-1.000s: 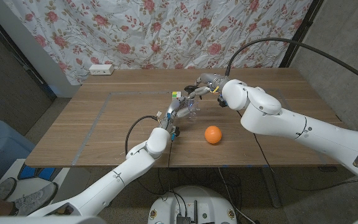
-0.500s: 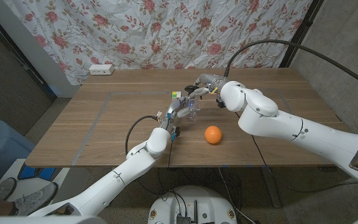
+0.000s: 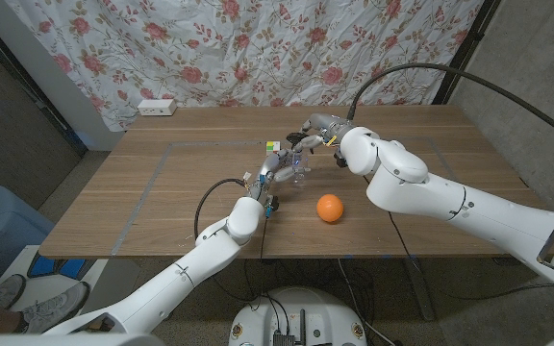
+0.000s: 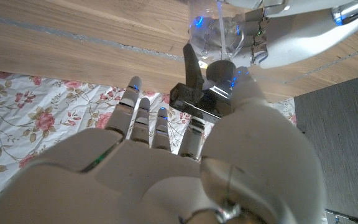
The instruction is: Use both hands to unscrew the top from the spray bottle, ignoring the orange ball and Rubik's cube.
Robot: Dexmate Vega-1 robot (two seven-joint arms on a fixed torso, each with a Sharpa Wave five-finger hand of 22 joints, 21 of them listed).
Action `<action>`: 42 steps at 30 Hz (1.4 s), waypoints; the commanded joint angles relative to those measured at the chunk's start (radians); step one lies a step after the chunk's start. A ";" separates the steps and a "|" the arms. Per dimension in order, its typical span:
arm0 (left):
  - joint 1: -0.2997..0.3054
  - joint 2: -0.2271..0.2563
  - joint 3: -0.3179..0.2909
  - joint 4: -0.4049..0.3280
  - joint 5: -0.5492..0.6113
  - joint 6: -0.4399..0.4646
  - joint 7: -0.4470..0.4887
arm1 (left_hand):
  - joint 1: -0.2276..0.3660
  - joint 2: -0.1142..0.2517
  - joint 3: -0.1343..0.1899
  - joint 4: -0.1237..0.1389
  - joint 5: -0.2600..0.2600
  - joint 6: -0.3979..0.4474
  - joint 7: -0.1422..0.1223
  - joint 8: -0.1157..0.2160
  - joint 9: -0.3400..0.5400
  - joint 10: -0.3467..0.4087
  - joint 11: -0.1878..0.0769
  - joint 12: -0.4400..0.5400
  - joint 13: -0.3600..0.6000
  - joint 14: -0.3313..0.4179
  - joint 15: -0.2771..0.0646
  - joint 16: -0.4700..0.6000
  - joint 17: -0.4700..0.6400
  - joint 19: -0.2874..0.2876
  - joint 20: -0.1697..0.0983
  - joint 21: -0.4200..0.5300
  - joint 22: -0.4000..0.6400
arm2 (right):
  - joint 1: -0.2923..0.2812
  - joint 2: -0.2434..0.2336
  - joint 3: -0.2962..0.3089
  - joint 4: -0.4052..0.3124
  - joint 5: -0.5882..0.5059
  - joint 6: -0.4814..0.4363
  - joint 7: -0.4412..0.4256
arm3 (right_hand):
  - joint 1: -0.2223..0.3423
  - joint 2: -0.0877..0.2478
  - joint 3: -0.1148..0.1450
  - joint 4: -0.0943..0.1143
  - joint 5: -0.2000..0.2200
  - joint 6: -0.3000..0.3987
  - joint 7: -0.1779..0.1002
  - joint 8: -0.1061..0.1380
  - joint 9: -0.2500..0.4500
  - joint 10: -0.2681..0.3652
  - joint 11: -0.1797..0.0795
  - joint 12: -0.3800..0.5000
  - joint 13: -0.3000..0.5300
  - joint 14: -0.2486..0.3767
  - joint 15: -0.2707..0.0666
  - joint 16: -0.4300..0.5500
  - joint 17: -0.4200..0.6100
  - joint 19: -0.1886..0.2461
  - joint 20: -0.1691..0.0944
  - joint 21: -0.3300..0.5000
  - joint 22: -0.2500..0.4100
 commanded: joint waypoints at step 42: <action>-0.018 -0.003 0.003 0.015 -0.009 0.008 -0.012 | -0.188 0.203 0.098 0.093 -0.001 0.058 0.014 0.001 0.003 0.013 -0.007 0.002 0.001 0.004 -0.038 0.007 0.005 0.007 0.009 0.004 0.005 | -0.042 0.016 0.088 0.030 0.041 0.056 -0.036 | 0.046 0.014 0.017 0.022 -0.005 0.138 -0.005 0.072 -0.014 0.100 -0.046 0.016 0.000 0.060 -0.052 0.033 0.007 0.076 -0.025 0.008 0.001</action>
